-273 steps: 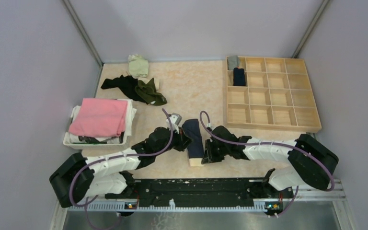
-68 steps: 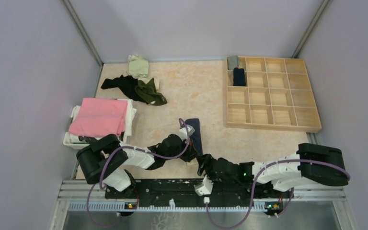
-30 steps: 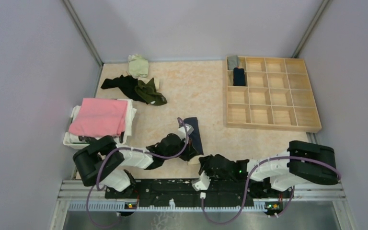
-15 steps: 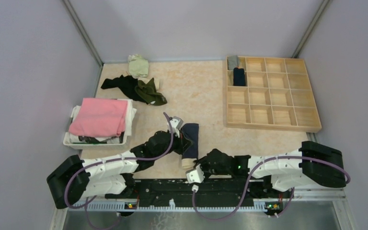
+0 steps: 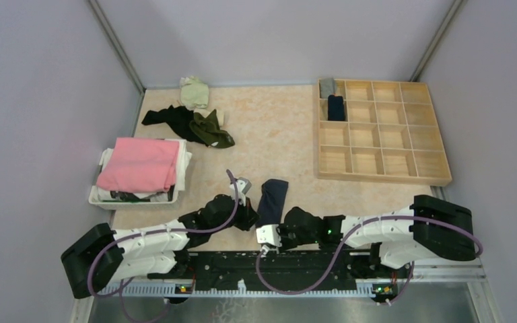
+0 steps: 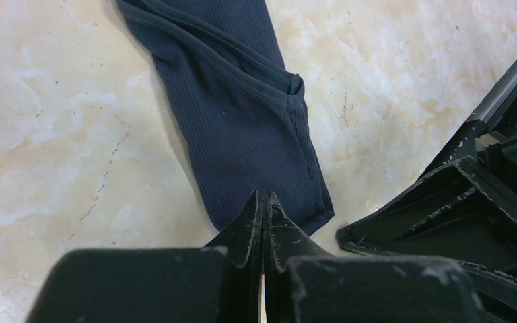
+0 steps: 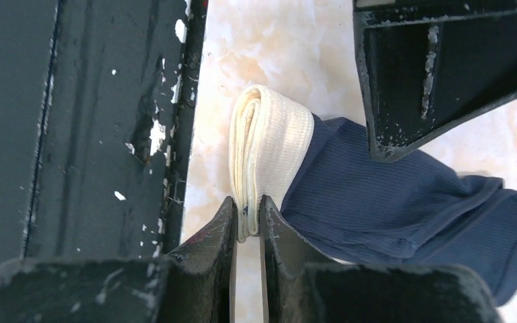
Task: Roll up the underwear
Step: Fold the underwear at the center of the board.
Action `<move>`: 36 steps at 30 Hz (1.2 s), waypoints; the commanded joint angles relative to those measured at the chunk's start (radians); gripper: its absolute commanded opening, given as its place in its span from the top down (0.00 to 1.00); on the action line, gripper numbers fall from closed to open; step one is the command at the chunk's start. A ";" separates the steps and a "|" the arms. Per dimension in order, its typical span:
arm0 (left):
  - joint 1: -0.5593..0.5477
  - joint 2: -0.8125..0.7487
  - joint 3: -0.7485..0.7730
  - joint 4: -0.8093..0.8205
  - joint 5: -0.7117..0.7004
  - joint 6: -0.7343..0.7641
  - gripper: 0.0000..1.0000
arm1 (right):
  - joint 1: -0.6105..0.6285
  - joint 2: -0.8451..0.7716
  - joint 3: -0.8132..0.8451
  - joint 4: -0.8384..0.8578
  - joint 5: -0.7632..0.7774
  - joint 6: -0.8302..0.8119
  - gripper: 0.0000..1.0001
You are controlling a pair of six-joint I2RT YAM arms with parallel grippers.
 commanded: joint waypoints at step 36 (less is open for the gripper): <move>0.002 -0.132 0.053 -0.115 -0.046 -0.005 1.00 | -0.309 0.180 -0.062 0.209 -0.199 0.820 1.00</move>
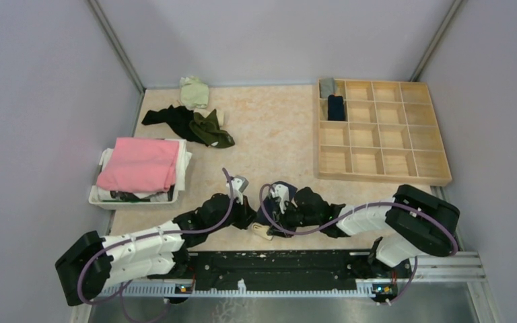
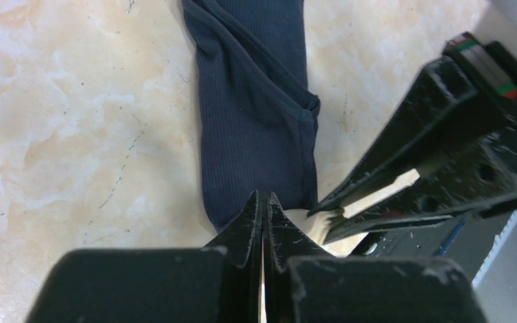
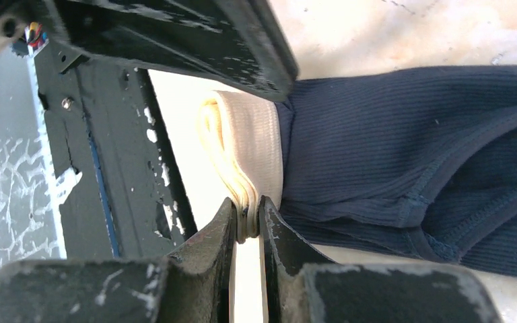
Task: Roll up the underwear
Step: Fold the underwear at the center of the board.
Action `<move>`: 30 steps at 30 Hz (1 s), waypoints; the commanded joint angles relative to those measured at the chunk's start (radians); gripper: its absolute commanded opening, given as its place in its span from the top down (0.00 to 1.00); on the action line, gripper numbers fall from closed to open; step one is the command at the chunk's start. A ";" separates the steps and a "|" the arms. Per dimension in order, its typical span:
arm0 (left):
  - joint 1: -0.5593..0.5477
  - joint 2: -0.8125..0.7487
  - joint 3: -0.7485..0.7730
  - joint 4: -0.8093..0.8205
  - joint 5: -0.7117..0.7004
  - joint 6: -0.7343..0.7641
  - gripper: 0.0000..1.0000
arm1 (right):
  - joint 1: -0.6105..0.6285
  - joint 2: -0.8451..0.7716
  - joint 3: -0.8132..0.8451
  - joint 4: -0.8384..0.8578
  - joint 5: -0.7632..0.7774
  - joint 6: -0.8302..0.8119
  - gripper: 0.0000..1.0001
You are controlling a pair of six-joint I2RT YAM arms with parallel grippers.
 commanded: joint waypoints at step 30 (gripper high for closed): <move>0.002 -0.036 0.029 0.059 0.139 0.108 1.00 | -0.202 0.162 0.090 -0.353 0.083 0.217 0.99</move>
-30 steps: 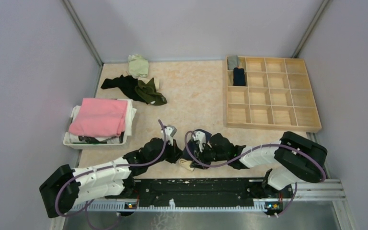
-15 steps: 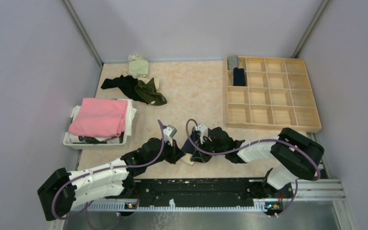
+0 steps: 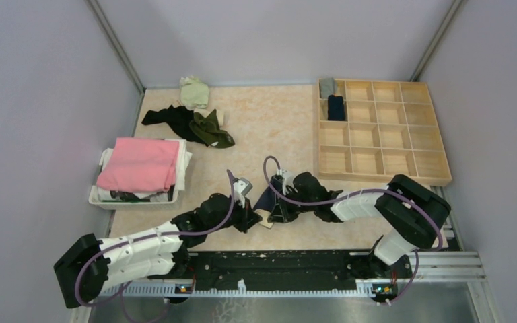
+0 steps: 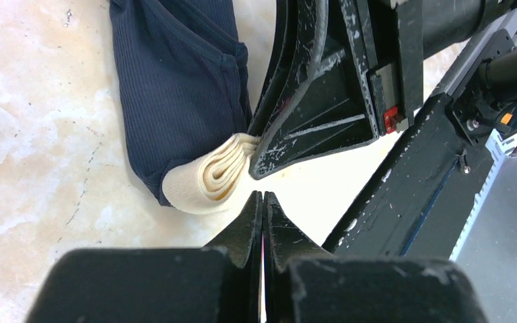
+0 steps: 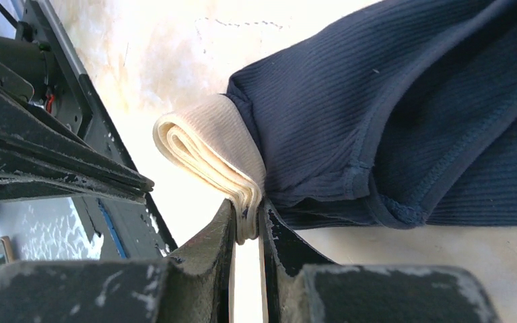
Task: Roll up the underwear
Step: Fold the underwear at the center of the board.
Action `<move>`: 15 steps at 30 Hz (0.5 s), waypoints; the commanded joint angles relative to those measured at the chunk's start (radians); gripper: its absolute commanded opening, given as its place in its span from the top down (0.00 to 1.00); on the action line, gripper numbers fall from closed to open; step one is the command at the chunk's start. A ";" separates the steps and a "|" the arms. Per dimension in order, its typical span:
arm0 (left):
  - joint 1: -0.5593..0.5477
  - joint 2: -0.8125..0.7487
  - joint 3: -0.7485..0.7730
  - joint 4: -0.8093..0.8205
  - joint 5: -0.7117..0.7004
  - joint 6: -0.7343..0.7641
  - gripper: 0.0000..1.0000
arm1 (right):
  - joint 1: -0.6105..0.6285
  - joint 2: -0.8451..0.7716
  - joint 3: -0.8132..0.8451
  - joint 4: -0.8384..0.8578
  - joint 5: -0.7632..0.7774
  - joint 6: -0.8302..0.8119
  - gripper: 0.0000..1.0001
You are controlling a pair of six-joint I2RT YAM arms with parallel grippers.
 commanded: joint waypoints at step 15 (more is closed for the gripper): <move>0.002 0.181 0.115 0.122 -0.030 0.084 1.00 | -0.083 0.083 -0.017 -0.241 0.082 -0.016 0.90</move>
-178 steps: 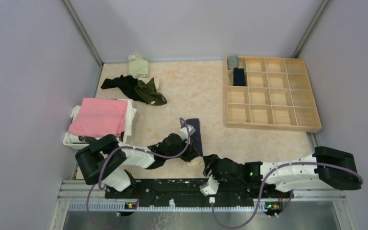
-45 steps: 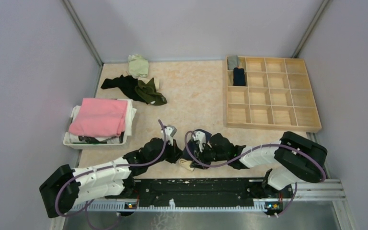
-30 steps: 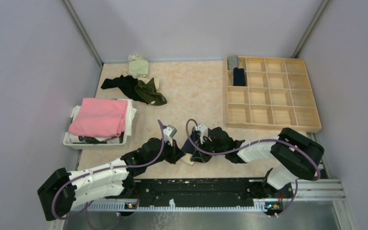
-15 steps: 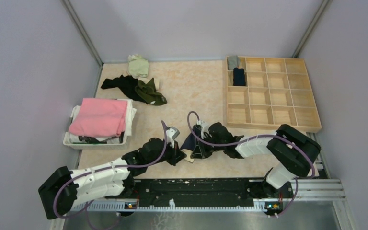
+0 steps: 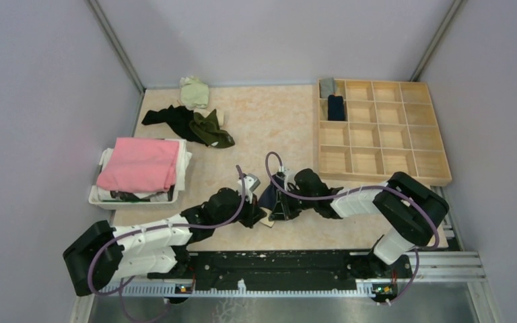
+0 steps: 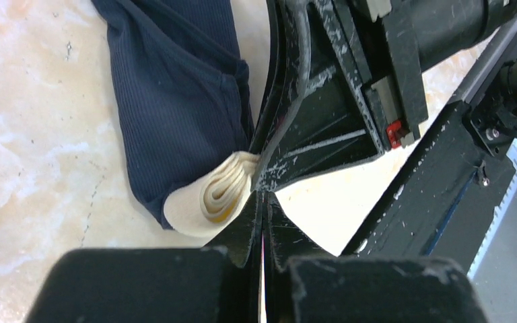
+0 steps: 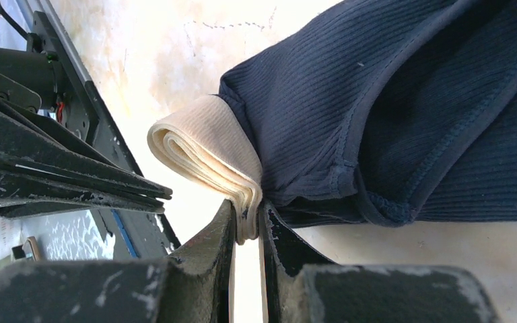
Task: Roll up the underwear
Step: Fold the underwear at the center of the board.
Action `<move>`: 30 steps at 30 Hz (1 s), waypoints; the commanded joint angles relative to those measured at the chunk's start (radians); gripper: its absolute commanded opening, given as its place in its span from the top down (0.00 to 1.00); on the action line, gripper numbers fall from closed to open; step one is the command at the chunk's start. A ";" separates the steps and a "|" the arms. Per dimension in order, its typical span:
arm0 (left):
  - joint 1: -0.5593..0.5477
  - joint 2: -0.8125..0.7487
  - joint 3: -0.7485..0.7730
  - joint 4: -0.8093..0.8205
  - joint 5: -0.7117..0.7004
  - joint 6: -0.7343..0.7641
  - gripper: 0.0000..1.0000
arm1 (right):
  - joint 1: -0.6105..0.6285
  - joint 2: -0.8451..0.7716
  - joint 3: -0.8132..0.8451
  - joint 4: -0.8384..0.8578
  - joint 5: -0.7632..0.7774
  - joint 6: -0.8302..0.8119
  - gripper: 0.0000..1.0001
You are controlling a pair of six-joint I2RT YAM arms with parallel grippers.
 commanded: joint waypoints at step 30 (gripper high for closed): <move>0.010 0.317 0.033 0.190 -0.212 0.016 1.00 | -0.048 -0.041 -0.030 -0.270 0.146 -0.076 0.69</move>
